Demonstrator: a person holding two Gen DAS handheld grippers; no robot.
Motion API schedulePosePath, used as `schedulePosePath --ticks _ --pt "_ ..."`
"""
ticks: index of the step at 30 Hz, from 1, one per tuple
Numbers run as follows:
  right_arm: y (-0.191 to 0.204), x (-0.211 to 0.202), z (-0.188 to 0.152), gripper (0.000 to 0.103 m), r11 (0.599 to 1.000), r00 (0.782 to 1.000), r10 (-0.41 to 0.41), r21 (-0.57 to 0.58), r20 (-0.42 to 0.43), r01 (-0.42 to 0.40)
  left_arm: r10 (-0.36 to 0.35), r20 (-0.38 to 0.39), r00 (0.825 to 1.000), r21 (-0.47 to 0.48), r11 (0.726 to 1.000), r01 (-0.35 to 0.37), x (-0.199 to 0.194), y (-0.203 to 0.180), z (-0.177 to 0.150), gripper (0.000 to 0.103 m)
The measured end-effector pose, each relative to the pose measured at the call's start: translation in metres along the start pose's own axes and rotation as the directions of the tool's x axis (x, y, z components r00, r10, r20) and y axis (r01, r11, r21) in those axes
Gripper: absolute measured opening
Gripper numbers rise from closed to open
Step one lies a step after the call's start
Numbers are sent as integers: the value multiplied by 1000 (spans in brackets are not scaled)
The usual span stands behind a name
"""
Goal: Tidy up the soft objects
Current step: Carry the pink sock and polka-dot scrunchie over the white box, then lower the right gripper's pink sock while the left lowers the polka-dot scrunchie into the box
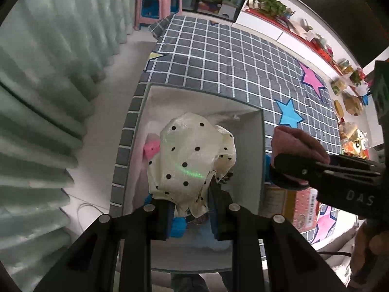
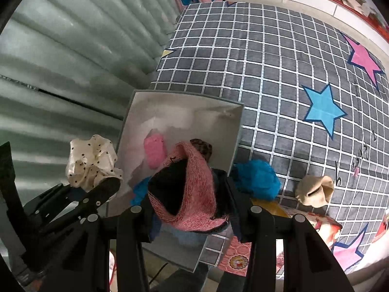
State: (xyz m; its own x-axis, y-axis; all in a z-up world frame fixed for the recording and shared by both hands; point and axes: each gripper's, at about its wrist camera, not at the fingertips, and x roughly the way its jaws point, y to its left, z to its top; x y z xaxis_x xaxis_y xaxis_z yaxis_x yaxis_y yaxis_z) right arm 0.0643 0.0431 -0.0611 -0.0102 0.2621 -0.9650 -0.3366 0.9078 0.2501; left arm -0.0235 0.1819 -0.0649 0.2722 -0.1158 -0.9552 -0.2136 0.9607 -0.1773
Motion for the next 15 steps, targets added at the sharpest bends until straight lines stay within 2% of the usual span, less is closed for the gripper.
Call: schedulePosePath --ticks 15 --pt "13 15 8 47 1000 999 10 -29 -38 -11 46 -39 998 -18 999 -47 21 6 -1 27"
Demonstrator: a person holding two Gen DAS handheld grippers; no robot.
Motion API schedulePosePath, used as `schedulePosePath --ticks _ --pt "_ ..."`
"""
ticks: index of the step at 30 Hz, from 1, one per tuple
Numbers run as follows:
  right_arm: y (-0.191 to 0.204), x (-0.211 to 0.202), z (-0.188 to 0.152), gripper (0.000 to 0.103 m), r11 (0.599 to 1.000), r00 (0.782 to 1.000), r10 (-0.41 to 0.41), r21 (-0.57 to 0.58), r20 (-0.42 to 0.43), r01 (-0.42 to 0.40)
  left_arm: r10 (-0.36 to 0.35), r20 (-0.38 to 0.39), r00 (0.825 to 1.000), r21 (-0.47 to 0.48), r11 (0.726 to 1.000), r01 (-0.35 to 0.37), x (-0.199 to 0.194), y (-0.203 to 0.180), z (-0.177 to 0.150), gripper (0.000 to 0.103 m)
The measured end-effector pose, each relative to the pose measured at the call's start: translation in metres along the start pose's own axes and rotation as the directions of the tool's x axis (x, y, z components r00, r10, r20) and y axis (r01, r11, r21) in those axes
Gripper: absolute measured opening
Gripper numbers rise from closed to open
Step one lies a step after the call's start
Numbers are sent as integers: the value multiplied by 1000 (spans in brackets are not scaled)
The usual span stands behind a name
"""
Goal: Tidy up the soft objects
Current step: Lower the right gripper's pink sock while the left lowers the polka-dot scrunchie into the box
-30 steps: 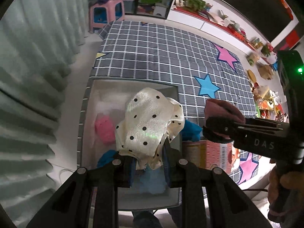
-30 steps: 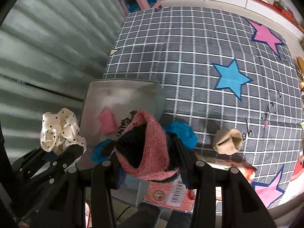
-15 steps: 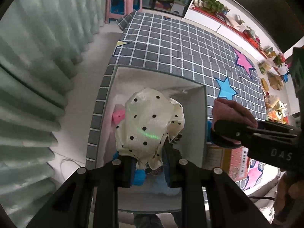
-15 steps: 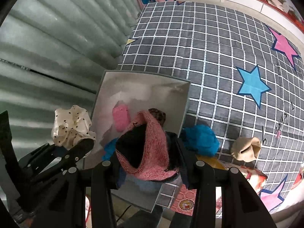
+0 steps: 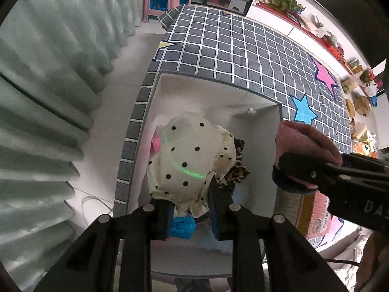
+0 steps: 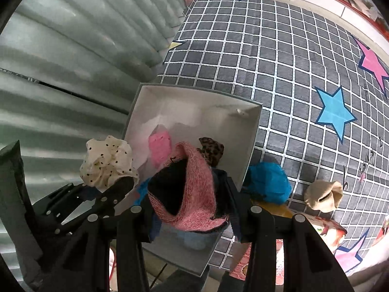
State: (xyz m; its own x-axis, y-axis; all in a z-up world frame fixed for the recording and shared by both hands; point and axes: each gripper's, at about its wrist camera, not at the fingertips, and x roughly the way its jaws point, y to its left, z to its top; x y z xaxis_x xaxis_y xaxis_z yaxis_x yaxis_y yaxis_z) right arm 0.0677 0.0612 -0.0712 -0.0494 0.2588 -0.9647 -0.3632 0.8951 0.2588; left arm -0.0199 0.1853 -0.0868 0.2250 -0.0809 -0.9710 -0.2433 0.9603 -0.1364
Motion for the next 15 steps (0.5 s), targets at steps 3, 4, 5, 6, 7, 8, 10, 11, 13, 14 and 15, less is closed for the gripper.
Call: schedulePosePath --ticks 3,4,5,6,7,8,10,11,13,14,15 --pt "0 3 2 47 1000 1000 5 1 -6 -5 2 -4 1000 3 1000 -2 2 -1 0 27" --pt "0 3 2 47 1000 1000 6 1 -8 -6 3 -5 1000 4 1000 -3 3 -1 1 27" --pt "1 3 2 47 1000 1000 8 -1 -10 -8 4 -6 1000 5 1000 -4 3 -2 1 27" --pt "1 4 2 47 1000 1000 9 -1 -11 -9 5 -7 1000 6 1000 -5 4 -2 1 27" --pt "1 4 2 47 1000 1000 9 -1 -11 -9 5 -8 1000 6 1000 -5 5 -2 1 27" --pt "1 5 3 47 1000 1000 10 -1 -12 -10 6 -9 1000 6 1000 -6 5 -3 2 27" --pt "1 6 3 47 1000 1000 10 -1 -14 -10 8 -11 1000 7 1000 -7 7 -3 3 27" --pt "0 6 3 47 1000 1000 11 -1 -15 -11 8 -12 1000 7 1000 -8 7 -3 3 27" --pt "0 7 4 47 1000 1000 11 -1 -17 -11 9 -14 1000 7 1000 -9 8 -3 4 27" --pt "0 7 4 47 1000 1000 11 -2 -18 -11 10 -15 1000 7 1000 -10 9 -3 4 27" --pt "0 7 4 47 1000 1000 11 -2 -18 -11 11 -15 1000 7 1000 -11 9 -4 4 27"
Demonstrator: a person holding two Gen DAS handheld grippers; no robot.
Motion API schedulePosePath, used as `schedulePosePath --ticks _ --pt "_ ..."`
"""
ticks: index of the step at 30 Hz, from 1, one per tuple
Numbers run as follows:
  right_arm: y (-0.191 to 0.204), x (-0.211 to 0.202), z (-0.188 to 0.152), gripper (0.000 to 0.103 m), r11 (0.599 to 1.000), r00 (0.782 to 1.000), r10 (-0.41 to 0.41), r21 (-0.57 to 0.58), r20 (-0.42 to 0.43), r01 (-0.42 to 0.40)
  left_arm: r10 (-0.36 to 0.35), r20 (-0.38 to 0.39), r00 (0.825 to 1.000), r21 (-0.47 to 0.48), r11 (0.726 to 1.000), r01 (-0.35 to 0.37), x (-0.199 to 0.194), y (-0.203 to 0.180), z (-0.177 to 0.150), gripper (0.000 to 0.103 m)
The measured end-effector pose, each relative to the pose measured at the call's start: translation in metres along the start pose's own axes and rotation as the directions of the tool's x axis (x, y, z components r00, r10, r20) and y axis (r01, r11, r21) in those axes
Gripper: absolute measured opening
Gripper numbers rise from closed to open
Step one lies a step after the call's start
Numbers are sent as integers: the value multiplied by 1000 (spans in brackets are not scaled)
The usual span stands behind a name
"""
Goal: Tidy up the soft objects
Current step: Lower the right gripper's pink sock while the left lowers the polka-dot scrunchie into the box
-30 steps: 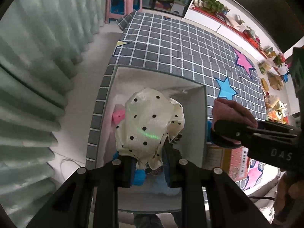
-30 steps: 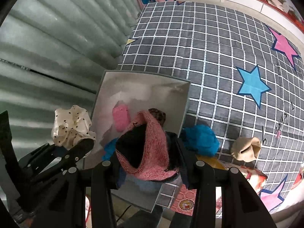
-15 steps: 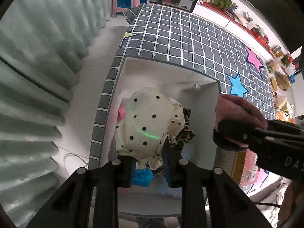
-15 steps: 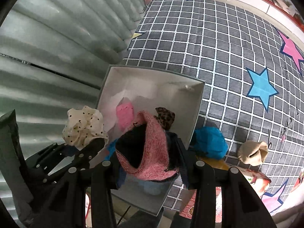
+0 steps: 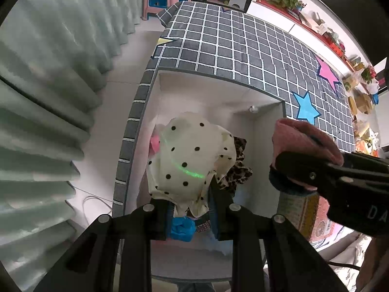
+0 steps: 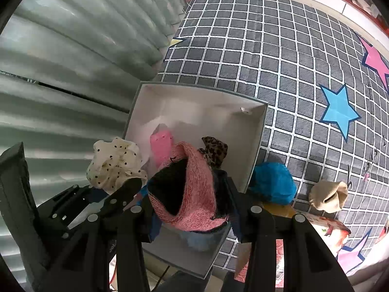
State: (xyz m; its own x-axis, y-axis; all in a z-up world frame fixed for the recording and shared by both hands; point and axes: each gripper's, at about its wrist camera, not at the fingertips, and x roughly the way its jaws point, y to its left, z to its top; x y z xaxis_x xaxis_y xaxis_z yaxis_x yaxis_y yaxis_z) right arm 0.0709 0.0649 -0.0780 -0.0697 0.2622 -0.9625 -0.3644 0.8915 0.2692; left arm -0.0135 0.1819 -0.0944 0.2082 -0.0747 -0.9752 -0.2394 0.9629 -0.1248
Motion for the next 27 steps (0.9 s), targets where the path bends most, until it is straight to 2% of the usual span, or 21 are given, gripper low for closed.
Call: schedulePosePath --ticks 27 --pt "-2 30 17 47 1000 999 -5 14 -33 6 50 -33 998 8 999 -50 30 -5 12 27"
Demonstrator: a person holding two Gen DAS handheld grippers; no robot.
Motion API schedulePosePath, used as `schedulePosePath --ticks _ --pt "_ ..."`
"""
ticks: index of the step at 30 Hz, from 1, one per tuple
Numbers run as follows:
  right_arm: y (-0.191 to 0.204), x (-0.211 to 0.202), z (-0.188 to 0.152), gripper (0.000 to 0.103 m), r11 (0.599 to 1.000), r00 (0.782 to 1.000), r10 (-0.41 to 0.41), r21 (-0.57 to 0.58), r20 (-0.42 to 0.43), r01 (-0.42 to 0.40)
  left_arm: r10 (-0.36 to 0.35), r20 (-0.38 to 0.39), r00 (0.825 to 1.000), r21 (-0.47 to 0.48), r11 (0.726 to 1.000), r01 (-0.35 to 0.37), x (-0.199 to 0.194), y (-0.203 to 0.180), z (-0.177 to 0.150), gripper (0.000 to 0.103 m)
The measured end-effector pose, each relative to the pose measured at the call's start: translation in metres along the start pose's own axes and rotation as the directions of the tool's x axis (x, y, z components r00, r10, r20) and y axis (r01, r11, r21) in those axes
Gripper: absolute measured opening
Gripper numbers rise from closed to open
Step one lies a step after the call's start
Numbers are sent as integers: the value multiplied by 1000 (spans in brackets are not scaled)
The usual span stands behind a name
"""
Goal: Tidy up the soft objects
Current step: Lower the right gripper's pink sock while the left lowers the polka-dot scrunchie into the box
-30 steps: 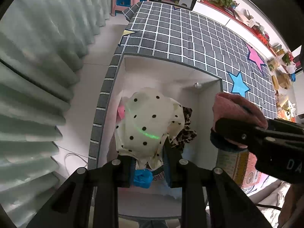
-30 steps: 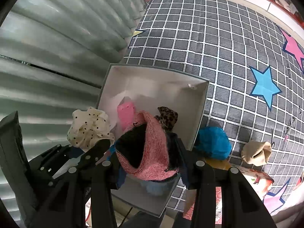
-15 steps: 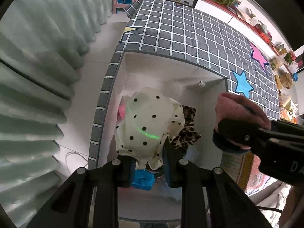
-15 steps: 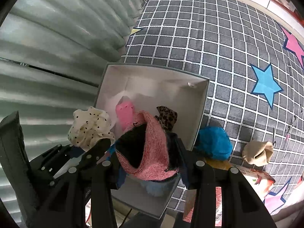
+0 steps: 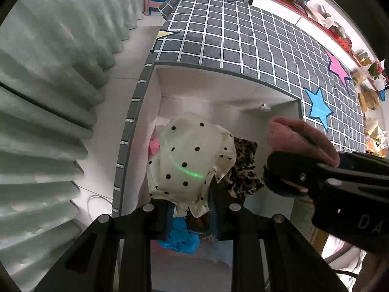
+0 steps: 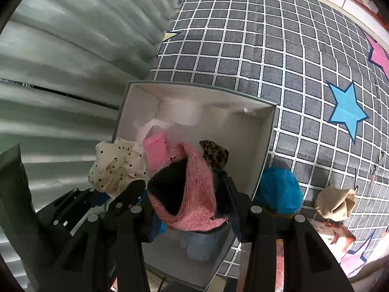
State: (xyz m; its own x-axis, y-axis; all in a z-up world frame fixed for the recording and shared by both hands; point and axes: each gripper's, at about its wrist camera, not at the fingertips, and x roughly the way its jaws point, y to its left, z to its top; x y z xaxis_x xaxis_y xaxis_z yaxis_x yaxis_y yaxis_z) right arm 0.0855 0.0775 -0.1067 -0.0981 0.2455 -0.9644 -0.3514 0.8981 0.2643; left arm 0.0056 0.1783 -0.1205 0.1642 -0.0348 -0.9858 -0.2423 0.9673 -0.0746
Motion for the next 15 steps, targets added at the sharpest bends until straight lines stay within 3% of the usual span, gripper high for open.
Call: schedulePosePath --ticks 15 --pt "-5 15 10 47 1000 1000 3 24 -26 -2 22 -19 1000 -4 1000 -22 12 -1 5 28"
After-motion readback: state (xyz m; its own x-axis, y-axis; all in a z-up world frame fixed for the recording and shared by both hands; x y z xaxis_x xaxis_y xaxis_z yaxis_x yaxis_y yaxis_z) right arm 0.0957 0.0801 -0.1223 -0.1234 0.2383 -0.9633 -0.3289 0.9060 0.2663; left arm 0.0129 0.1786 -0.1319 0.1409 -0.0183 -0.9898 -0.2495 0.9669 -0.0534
